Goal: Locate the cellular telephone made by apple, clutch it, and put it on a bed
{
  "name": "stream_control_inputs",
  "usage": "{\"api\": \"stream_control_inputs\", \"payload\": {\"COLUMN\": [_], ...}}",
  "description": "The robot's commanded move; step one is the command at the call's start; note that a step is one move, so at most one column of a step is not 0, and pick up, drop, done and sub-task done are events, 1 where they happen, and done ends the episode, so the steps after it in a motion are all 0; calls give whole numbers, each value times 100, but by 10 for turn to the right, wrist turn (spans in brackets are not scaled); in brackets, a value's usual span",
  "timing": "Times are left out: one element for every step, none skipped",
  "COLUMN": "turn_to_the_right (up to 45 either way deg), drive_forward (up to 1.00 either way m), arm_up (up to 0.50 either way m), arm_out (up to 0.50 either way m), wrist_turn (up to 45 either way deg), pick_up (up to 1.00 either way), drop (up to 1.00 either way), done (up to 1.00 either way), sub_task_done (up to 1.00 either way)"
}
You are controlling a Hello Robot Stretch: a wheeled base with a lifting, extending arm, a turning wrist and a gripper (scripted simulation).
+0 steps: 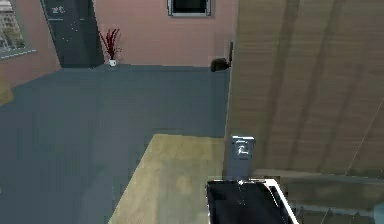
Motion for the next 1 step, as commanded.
{"api": "stream_control_inputs", "payload": {"turn_to_the_right": [0], "drive_forward": [55], "arm_up": [0], "arm_out": [0], "wrist_turn": [0], "pick_up": [0], "drop": [0], "done": [0], "sub_task_done": [0]}}
